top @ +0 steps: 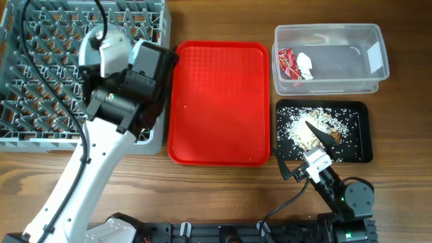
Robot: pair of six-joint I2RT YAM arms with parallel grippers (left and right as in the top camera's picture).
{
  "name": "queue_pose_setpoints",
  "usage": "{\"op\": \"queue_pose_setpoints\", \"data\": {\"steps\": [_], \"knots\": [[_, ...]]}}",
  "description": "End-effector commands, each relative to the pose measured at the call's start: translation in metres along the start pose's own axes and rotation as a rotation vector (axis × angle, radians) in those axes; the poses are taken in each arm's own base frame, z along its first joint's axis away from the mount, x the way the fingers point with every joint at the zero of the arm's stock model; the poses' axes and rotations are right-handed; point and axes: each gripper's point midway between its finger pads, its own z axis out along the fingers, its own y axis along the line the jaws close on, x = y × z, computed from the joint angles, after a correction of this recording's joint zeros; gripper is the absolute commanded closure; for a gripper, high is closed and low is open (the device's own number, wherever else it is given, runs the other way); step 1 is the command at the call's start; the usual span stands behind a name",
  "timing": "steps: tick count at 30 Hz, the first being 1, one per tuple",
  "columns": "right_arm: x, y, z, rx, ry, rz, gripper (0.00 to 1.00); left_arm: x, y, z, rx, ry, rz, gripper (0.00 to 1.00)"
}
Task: Sort waste into correct bins and load items into the dishwasher rack
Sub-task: 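Lift the light blue plate and stand it upright in the rack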
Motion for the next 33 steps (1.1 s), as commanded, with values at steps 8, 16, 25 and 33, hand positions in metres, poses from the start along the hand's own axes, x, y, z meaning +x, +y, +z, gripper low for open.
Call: {"op": "queue_pose_setpoints", "data": {"steps": [8, 16, 25, 33], "knots": [[-0.003, 0.003, 0.0, -0.016, -0.016, -0.007, 0.0, 0.002, -0.007, 0.067, -0.237, 0.086, 0.1, 0.96], [-0.003, 0.003, 0.0, -0.016, -0.016, -0.007, 0.0, 0.018, -0.055, 0.106, -0.227, 0.15, 0.222, 0.96], [-0.003, 0.003, 0.0, -0.016, -0.016, -0.007, 0.0, 0.025, -0.077, 0.115, -0.14, 0.169, 0.21, 0.96], [-0.003, 0.003, 0.0, -0.016, -0.016, -0.007, 0.0, 0.028, -0.108, 0.107, 0.012, 0.171, 0.209, 0.82]]}}
